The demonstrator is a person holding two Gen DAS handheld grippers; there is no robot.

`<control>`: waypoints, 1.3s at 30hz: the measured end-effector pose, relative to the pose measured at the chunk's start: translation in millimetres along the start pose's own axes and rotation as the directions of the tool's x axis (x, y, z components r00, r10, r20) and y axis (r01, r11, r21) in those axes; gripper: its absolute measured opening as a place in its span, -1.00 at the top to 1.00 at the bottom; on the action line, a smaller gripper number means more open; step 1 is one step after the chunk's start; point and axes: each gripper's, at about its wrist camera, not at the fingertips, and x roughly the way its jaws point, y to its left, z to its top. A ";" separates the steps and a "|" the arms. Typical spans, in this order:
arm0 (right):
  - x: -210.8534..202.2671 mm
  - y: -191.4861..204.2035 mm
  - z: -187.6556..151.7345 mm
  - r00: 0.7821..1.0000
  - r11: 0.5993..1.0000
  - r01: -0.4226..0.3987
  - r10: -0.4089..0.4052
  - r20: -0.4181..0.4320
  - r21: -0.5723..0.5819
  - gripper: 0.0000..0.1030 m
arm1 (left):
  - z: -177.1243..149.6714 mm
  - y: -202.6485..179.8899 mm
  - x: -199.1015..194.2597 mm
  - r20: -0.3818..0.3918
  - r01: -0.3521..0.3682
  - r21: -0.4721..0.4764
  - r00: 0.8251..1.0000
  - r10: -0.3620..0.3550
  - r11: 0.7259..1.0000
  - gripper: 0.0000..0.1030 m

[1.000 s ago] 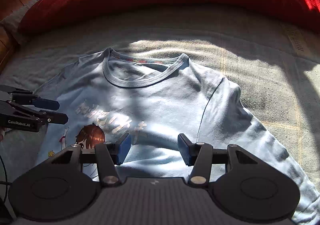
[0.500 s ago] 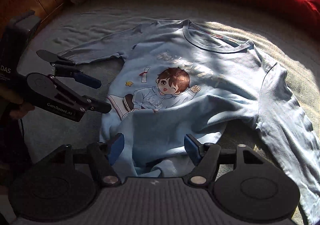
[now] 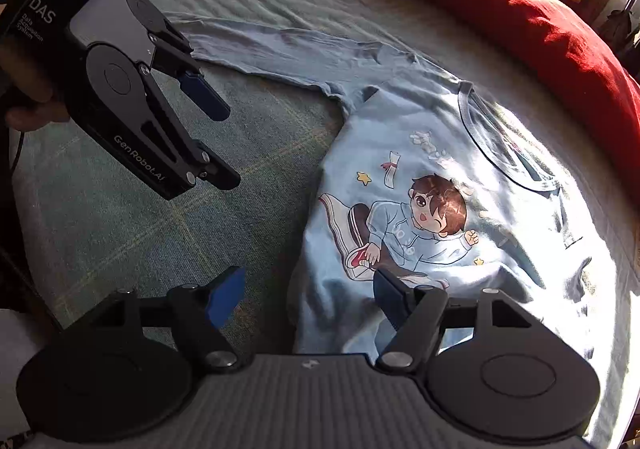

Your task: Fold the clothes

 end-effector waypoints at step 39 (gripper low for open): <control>47.1 -160.2 -12.5 0.967 0.969 0.248 -0.248 -0.054 -0.021 -0.60 | 55.9 -58.9 45.2 -0.028 0.052 -0.012 0.998 -0.053 0.999 -0.38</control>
